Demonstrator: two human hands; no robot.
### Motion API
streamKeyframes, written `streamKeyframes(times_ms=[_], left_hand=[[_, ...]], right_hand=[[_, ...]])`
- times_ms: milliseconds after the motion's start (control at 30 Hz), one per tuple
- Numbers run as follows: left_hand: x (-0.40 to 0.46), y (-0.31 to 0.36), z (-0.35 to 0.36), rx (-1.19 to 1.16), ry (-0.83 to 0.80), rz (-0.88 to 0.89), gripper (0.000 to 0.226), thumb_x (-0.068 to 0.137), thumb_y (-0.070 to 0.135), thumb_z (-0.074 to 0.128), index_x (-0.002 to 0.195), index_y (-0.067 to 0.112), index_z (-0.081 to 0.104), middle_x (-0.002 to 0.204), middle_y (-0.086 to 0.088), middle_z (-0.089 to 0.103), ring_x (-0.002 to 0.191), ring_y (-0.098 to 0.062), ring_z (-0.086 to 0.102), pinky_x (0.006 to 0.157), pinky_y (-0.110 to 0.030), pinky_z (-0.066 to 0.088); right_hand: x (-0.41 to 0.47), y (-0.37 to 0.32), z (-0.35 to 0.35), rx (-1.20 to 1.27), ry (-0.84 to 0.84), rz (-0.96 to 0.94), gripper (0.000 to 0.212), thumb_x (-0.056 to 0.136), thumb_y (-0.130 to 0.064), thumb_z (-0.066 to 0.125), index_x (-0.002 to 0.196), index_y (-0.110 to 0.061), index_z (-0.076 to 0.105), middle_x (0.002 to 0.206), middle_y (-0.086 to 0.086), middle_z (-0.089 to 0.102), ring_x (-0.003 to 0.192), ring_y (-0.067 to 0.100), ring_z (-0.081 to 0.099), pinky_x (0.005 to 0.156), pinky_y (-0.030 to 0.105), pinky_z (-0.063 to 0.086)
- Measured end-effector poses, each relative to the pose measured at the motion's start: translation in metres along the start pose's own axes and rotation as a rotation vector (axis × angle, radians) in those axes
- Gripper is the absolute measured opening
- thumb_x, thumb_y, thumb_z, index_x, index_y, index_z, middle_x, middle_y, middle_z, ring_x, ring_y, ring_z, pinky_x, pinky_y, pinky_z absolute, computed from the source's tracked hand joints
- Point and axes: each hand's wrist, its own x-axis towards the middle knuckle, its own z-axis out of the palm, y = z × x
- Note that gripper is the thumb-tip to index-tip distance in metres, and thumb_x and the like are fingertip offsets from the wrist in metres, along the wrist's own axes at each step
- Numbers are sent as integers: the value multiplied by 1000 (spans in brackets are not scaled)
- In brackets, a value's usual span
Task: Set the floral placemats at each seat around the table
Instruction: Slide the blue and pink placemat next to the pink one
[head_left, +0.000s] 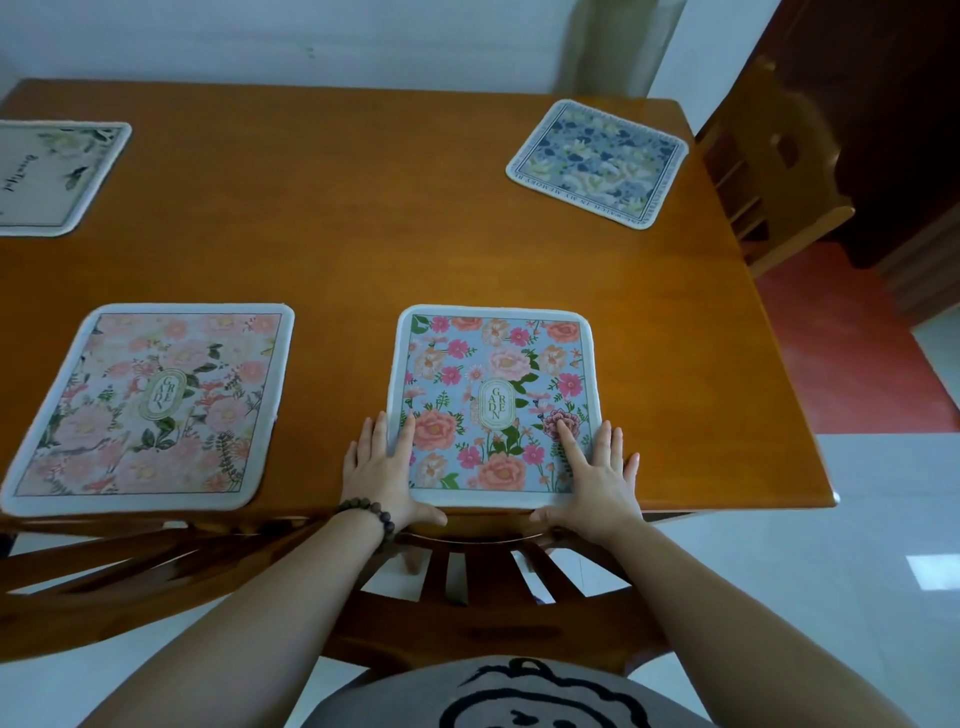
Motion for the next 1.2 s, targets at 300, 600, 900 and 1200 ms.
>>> streamKeyframes(times_ms=[300, 600, 900, 1200], left_hand=[[-3, 3, 7, 2, -2, -14, 144, 49, 83, 68, 149, 25, -20, 156, -14, -25, 143, -29, -23, 117, -47, -4], [-3, 3, 3, 1, 28, -36, 147, 43, 82, 71, 150, 29, -14, 158, -12, -16, 145, -29, -13, 116, -49, 7], [-4, 6, -1, 49, 2, -25, 146, 46, 83, 69, 149, 28, -18, 158, -14, -16, 145, -31, -11, 115, -49, 10], [-4, 14, -8, 40, -123, -74, 147, 50, 84, 67, 146, 25, -27, 152, -15, -35, 143, -32, -23, 118, -48, 0]], right_hand=[[-2, -1, -3, -15, 5, -31, 119, 65, -78, 63, 147, -45, -16, 156, 12, -28, 140, 40, -29, 112, 61, -12], [2, -1, 0, -43, 7, 21, 126, 58, -83, 64, 147, -45, -18, 157, 12, -26, 141, 38, -28, 112, 58, -11], [4, 5, 3, -27, 10, 21, 119, 59, -85, 57, 144, -50, -19, 157, 10, -27, 141, 36, -29, 112, 54, -12], [3, 10, -15, -39, -142, -31, 125, 61, -83, 61, 143, -46, -26, 152, 13, -35, 141, 38, -27, 114, 54, -6]])
